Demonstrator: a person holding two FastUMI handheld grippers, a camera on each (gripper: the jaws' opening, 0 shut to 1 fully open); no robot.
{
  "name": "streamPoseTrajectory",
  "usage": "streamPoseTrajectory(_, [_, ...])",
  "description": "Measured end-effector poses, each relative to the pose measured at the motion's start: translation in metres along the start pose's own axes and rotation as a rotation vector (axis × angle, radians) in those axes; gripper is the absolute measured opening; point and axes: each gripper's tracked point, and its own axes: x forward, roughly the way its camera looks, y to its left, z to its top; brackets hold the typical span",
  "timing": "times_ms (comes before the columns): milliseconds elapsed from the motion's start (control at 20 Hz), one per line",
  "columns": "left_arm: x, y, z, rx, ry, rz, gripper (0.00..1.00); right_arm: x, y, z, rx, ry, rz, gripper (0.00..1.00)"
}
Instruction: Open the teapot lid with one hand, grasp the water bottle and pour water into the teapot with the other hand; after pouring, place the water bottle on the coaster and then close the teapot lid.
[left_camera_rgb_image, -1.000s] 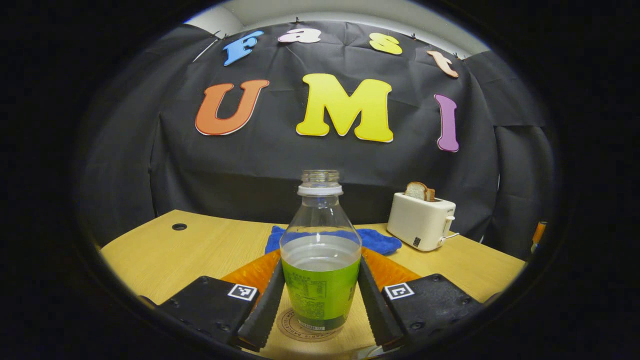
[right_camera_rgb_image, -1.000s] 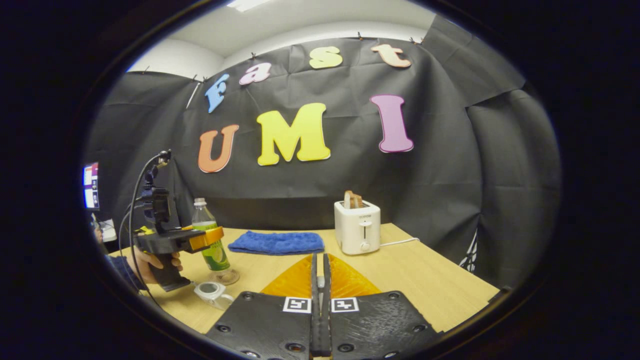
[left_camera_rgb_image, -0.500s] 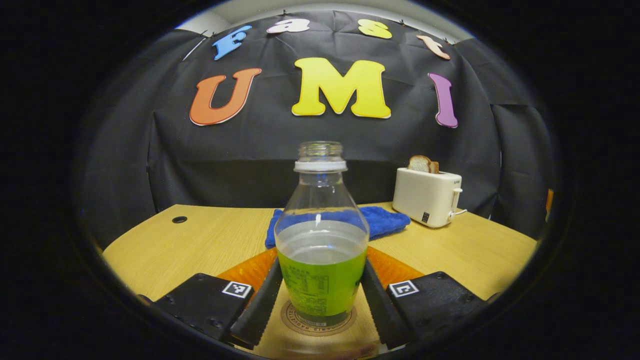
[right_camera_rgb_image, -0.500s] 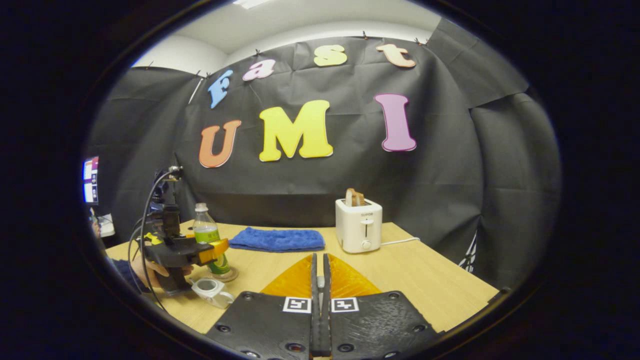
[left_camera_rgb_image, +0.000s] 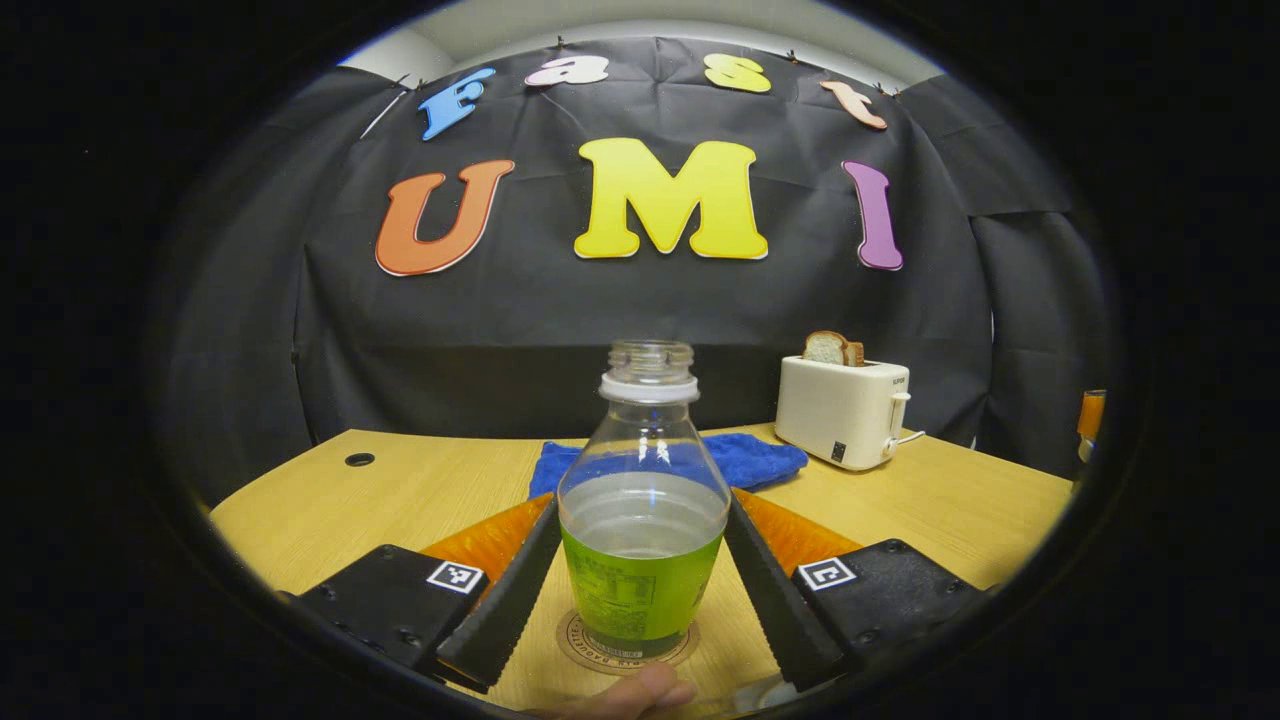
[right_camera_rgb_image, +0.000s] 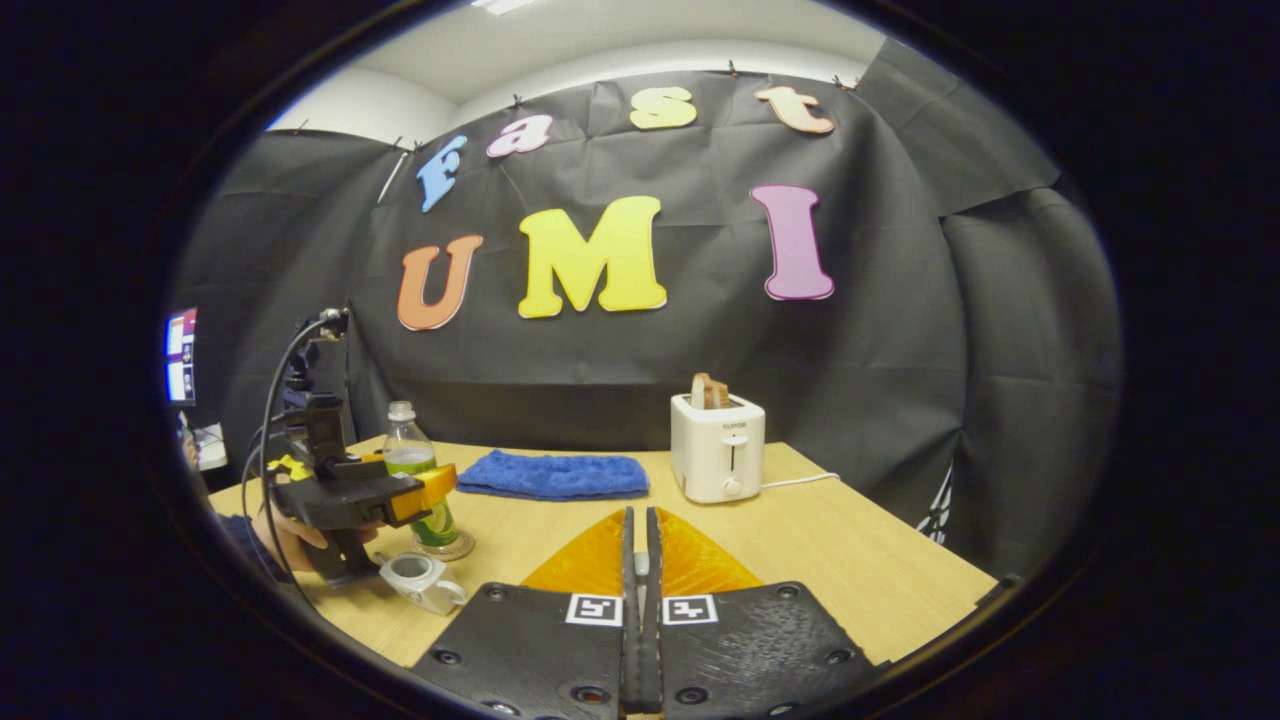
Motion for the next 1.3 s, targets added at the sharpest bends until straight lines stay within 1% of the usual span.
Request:
streamPoseTrajectory(300, [-0.025,0.007,0.015,-0.025,-0.036,0.005,0.98,-0.002,0.009,0.001,-0.018,-0.009,0.009,0.00])
streamPoseTrajectory(450, [-0.043,0.017,0.020,-0.030,-0.052,0.025,0.98,-0.003,0.022,0.000,-0.035,-0.013,0.026,0.00])
streamPoseTrajectory(600, [-0.069,0.028,0.016,-0.039,-0.046,0.047,0.98,-0.005,0.043,-0.001,-0.039,-0.018,0.061,0.00])
streamPoseTrajectory(700, [-0.084,0.040,0.015,-0.023,-0.045,0.077,0.98,-0.008,0.063,-0.001,-0.034,-0.026,0.097,0.00])
streamPoseTrajectory(850, [-0.108,0.055,0.015,-0.015,-0.043,0.110,0.98,-0.009,0.095,-0.001,0.000,-0.039,0.173,0.00])
streamPoseTrajectory(1100, [-0.143,0.073,0.018,-0.076,-0.054,0.150,0.98,0.007,0.146,-0.017,0.099,0.015,0.314,0.00])
streamPoseTrajectory(1300, [-0.172,0.094,0.017,-0.065,-0.080,0.204,0.98,0.021,0.181,-0.031,0.116,0.051,0.391,0.00])
